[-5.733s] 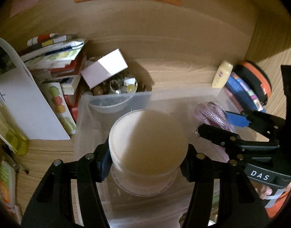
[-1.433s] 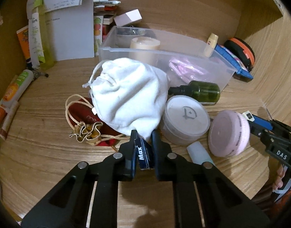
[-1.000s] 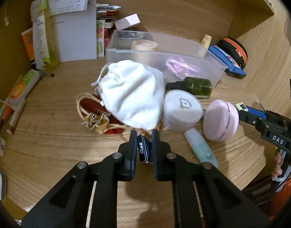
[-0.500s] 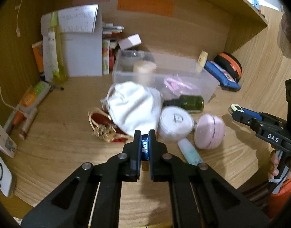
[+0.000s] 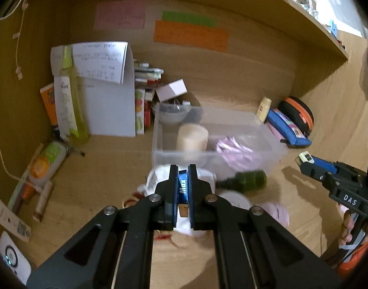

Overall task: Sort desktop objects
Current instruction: 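Carry the card pack with the left gripper while the right gripper carries the tile into the box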

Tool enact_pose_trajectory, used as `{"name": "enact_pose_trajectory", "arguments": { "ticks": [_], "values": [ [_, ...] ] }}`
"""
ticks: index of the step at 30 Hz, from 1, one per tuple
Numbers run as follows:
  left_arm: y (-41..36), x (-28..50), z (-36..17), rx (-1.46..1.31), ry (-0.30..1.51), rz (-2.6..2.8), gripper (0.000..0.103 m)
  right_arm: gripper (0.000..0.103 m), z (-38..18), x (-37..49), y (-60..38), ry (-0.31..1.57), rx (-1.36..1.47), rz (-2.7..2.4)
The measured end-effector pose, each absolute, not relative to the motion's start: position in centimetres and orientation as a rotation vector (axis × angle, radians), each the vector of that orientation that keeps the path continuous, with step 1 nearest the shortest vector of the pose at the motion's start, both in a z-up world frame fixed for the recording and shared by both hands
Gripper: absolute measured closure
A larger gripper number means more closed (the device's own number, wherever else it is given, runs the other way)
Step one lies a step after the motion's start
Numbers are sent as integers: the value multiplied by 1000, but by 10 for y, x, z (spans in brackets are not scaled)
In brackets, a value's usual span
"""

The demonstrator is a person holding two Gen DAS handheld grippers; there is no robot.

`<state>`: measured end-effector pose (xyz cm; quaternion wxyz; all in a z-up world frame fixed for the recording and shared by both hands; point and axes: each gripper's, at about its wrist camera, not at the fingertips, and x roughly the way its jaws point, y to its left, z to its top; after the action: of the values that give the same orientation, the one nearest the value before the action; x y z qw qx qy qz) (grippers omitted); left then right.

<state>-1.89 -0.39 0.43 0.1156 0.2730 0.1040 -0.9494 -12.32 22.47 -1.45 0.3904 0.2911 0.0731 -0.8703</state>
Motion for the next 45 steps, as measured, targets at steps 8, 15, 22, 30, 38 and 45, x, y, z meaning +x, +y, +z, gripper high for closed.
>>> {"name": "enact_pose_trajectory", "arguments": {
  "ticks": [8, 15, 22, 30, 38, 45],
  "values": [
    [-19, -46, 16, 756, 294, -2779, 97, 71, -12, -145, 206, 173, 741, -2194],
    [-33, -74, 22, 736, 302, -2779, 97, 71, -9, -166, 188, 177, 734, -2176],
    [-45, -107, 10, 784, 314, -2773, 97, 71, -8, -186, 164, 187, 726, -2159],
    [-53, -124, -15, 895, 318, -2737, 97, 71, -33, -202, 145, 221, 806, -2129],
    [-49, -132, -26, 966, 280, -2705, 97, 71, -41, -201, 141, 241, 829, -2123],
    [-40, -134, -30, 991, 222, -2701, 91, 70, -41, -202, 141, 225, 836, -2133]
  ]
}}
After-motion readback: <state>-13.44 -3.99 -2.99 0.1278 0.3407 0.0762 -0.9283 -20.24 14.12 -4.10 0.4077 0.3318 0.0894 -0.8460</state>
